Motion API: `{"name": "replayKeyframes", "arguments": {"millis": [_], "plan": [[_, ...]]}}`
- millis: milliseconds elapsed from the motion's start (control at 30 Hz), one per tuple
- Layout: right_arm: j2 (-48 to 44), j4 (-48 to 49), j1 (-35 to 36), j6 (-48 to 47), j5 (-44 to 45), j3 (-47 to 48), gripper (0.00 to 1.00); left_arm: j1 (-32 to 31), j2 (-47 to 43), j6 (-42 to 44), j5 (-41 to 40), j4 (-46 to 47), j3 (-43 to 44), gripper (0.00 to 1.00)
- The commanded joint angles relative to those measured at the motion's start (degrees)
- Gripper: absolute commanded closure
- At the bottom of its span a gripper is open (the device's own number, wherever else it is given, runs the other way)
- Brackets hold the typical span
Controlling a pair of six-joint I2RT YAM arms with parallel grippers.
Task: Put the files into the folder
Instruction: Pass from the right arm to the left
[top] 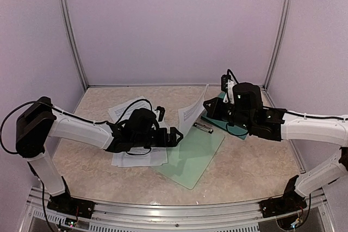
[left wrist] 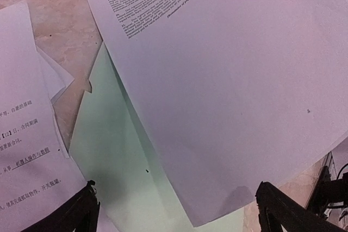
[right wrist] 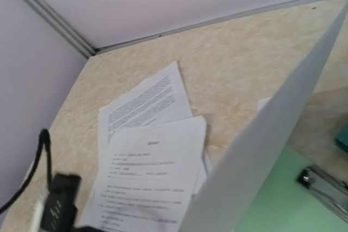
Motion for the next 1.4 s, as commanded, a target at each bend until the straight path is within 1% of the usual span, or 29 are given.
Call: {"name": "replayKeyframes", "arguments": {"millis": [0,167,333,467,667,1100,1267,1367], "plan": [[-3.1,-5.9,0.3,1.3,2.9,-3.0,1.0,1.9,2.1,-5.5,3.7,-0.8,3.6,0.01],[-7.0,-9.6,0.4,5.4,4.1,-8.0,1.0,3.6,4.0,-10.5,8.7,1.0,5.2,0.01],[-12.5,-10.6,0.5,11.0,5.5,-14.6,1.0,3.8,7.5,-14.1,13.5,1.0,8.1,0.01],[-16.0,-11.3,0.5,13.6,7.1,-16.6,1.0,4.2,10.4,-17.2,16.9,1.7,9.5,0.01],[-18.8,-11.3,0.5,15.9,8.6,-16.3,1.0,5.7,13.4,-23.5,21.8,3.9,10.8,0.01],[-18.7,-12.9,0.5,15.7,9.9,-11.6,1.0,6.0,20.4,-30.7,26.6,8.0,14.5,0.03],[-18.2,-12.5,0.4,15.5,9.2,-10.6,1.0,6.0,22.4,-31.4,27.3,7.0,17.8,0.03],[-18.0,-12.1,0.4,15.4,9.0,-10.2,1.0,6.1,23.7,-33.8,28.3,8.7,19.1,0.03]]}}
